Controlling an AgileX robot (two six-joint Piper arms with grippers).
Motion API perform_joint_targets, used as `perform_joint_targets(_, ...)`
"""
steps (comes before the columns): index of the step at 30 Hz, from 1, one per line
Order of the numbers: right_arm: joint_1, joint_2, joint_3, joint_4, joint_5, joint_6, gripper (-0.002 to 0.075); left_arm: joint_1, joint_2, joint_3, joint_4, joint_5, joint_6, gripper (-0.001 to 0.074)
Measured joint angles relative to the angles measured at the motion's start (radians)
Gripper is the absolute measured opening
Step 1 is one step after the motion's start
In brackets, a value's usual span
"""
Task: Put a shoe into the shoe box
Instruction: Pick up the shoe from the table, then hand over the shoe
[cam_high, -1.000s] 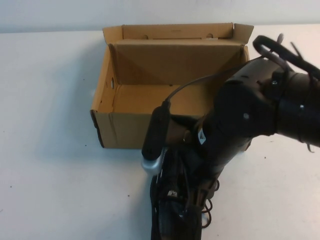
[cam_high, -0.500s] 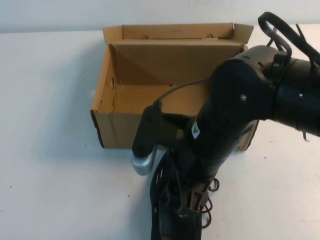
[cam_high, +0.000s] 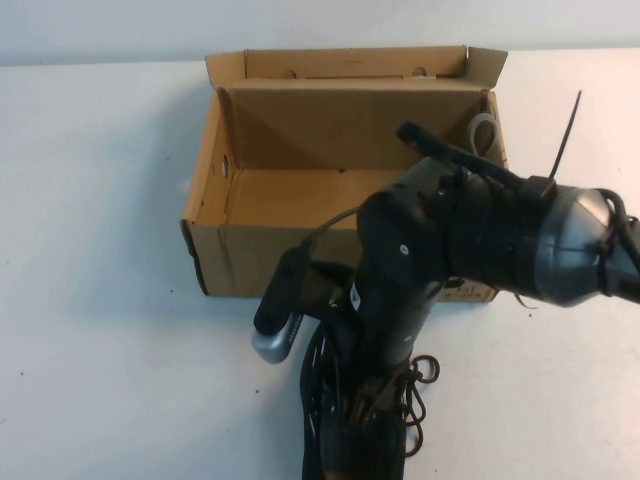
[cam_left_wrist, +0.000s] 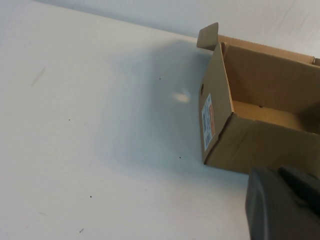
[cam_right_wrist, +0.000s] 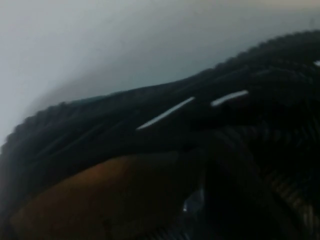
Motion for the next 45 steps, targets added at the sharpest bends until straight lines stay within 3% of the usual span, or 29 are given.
perform_joint_targets(3,0.006,0.004,-0.003,-0.046,-0.010,0.076,0.0218,0.000,0.000,0.000,0.000,0.000,0.000,-0.0001)
perform_joint_targets(5,0.007,0.004,-0.007,-0.076,-0.021,0.101,0.0101,0.000,0.000,0.000,0.000,0.000,0.000,-0.0001)
perform_joint_targets(8,0.007,0.004,-0.030,-0.113,-0.014,0.128,0.0027,0.000,0.000,0.000,0.000,0.000,0.005,-0.0001)
perform_joint_targets(13,0.003,0.016,-0.139,-0.107,0.073,0.214,0.0006,0.000,0.000,0.000,0.000,0.010,0.033,-0.0001)
perform_joint_targets(22,0.001,0.021,-0.498,0.130,0.214,0.373,0.0001,0.000,0.000,0.000,-0.017,0.023,0.059,-0.0001)
perform_joint_targets(29,0.003,0.009,-0.657,0.073,0.238,0.601,0.0001,0.000,0.000,0.000,-0.141,0.039,0.260,0.0014)
perform_joint_targets(34,0.003,0.008,-0.669,0.026,0.245,0.661,0.0001,0.000,0.000,0.000,-0.241,-0.035,0.481,0.0164)
perform_joint_targets(39,-0.005,0.008,-0.669,0.066,0.254,0.682,0.0001,0.000,0.013,-0.002,-0.311,-0.094,0.728,0.0428)
perform_joint_targets(42,-0.016,0.009,-0.669,0.083,0.254,0.689,0.0001,0.000,0.063,-0.002,-0.359,-0.084,0.801,0.0498)
perform_joint_targets(45,-0.030,0.009,-0.669,0.087,0.254,0.691,0.0001,-0.003,0.129,-0.002,-0.427,-0.081,0.897,0.0519)
